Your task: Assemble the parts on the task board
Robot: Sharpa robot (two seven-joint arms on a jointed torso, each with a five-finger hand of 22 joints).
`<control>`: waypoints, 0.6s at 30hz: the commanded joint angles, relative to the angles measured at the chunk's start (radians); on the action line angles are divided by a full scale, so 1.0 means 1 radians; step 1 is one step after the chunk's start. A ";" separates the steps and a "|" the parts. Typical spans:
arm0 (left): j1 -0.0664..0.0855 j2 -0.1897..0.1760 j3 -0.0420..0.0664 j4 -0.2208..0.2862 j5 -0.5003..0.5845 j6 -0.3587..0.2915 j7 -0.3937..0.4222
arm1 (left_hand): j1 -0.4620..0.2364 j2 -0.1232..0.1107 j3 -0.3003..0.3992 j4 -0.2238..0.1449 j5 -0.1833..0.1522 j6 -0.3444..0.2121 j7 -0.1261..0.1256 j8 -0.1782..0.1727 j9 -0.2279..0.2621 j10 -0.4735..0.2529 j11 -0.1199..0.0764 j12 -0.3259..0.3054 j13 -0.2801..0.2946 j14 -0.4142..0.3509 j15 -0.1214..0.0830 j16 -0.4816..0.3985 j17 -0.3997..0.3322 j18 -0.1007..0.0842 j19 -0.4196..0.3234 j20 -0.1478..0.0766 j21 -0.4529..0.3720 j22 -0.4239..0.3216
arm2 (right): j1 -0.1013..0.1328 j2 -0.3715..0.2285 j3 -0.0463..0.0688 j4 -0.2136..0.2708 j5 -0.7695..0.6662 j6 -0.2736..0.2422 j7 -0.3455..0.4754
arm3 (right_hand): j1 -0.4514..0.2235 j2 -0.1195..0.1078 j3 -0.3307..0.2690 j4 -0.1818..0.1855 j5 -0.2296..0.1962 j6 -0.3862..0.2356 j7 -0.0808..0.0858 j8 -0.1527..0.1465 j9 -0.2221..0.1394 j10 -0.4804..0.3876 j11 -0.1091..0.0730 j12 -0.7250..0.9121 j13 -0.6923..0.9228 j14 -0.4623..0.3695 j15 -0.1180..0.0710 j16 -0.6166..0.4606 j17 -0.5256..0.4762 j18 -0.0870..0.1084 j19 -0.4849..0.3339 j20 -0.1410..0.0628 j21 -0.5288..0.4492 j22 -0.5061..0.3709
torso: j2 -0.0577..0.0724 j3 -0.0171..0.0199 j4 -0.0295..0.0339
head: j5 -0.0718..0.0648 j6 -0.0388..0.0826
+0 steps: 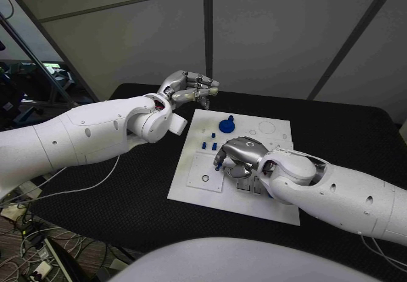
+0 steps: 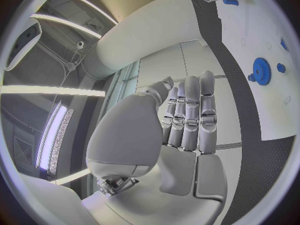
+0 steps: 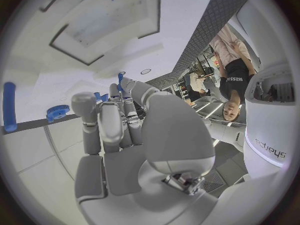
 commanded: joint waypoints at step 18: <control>0.002 0.000 0.000 0.001 0.002 0.016 0.003 | -0.003 0.007 -0.001 -0.005 -0.005 -0.004 0.000 0.005 0.001 -0.006 -0.001 0.006 0.001 -0.005 0.005 -0.004 -0.001 -0.014 -0.001 0.004 -0.004 -0.001 | -0.005 0.007 -0.003 -0.004 -0.008 0.034 0.006 | -0.002 0.005 0.003 0.001 0.008 0.001 0.006 -0.007 0.000 0.008 0.001 0.002 0.001 0.033 -0.002 0.003 -0.003 -0.007 0.006 0.002 0.004 0.001 | 0.000 0.0001 -0.0003 | 0.004 0.000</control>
